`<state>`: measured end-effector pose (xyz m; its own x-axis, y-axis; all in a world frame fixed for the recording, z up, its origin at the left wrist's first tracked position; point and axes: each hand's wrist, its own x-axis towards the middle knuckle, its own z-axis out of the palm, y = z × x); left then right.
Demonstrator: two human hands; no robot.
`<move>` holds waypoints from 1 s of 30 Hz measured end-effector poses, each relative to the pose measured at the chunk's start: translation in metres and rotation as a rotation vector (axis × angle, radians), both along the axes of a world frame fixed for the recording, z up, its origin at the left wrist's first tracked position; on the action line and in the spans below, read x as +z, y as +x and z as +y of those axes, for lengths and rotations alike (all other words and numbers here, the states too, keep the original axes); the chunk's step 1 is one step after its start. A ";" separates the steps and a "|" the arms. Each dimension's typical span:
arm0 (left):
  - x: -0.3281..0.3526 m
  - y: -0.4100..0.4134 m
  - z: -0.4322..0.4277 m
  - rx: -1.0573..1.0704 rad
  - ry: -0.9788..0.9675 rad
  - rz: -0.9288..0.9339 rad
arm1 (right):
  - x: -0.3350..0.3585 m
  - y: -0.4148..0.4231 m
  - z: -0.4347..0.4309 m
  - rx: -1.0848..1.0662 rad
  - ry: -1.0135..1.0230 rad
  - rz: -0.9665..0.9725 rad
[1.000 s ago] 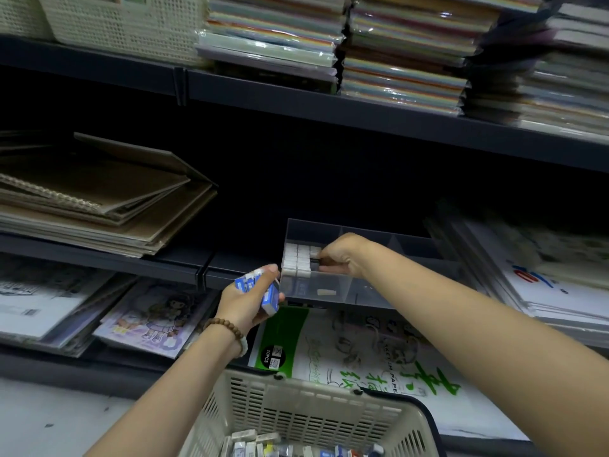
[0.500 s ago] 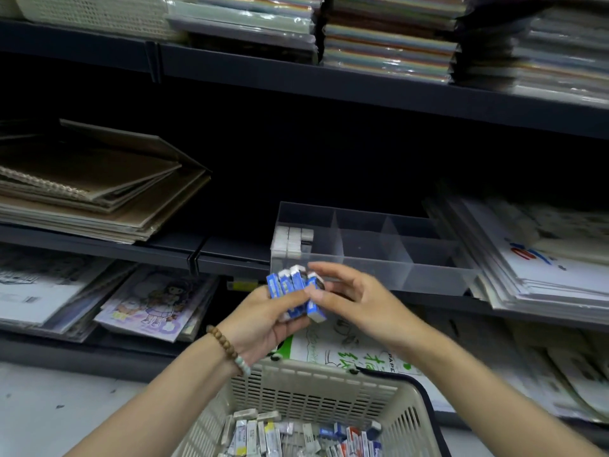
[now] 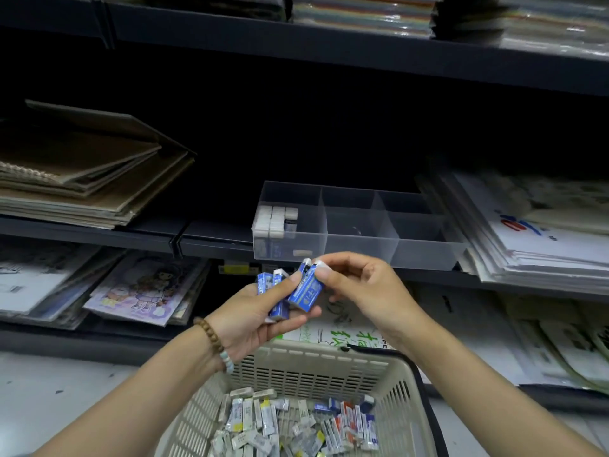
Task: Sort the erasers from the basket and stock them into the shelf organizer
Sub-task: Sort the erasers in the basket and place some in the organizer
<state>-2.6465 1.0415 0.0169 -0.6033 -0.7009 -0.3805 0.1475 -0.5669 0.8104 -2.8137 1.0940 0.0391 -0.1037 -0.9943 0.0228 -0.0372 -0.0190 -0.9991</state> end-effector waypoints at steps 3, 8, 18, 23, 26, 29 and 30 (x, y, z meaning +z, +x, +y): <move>0.000 0.003 -0.002 -0.026 0.005 -0.052 | 0.000 0.001 0.000 -0.010 -0.036 0.055; 0.002 0.005 -0.006 -0.038 0.039 -0.064 | -0.004 0.002 0.001 -0.035 -0.076 0.076; 0.018 0.016 -0.016 -0.134 -0.079 -0.082 | 0.009 -0.003 -0.001 0.264 0.069 -0.026; 0.023 0.016 -0.022 -0.112 -0.058 -0.043 | 0.015 -0.001 -0.014 0.309 0.071 -0.061; 0.026 0.019 -0.029 -0.067 -0.076 -0.019 | 0.025 -0.003 -0.025 0.291 0.039 0.025; 0.024 0.023 -0.041 0.079 -0.215 -0.029 | 0.041 -0.012 -0.045 0.156 0.011 0.059; 0.022 0.024 -0.046 0.154 -0.288 -0.055 | 0.047 -0.016 -0.053 0.101 0.003 0.096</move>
